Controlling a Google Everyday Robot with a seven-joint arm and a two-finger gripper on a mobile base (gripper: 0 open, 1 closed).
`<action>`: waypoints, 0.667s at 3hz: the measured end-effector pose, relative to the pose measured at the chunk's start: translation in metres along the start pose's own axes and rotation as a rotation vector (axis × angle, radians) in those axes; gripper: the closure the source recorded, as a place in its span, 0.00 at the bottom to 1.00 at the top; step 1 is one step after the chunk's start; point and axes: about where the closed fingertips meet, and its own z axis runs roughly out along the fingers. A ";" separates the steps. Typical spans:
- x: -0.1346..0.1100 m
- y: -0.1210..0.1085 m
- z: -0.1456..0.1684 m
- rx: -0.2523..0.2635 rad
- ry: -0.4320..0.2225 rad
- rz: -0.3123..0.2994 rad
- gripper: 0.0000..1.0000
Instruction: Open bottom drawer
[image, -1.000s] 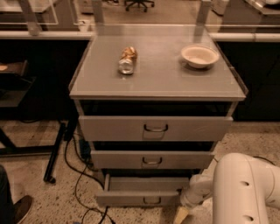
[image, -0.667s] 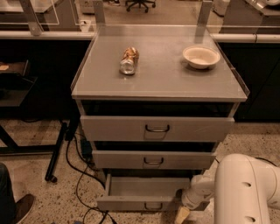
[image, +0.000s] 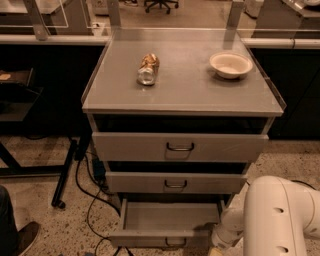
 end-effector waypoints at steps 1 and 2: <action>-0.002 0.001 -0.006 0.000 0.000 0.001 0.00; 0.027 0.022 -0.009 -0.027 0.018 0.049 0.00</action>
Offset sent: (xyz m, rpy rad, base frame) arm -0.1544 -0.0698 0.0078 -0.0283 0.2069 -0.1367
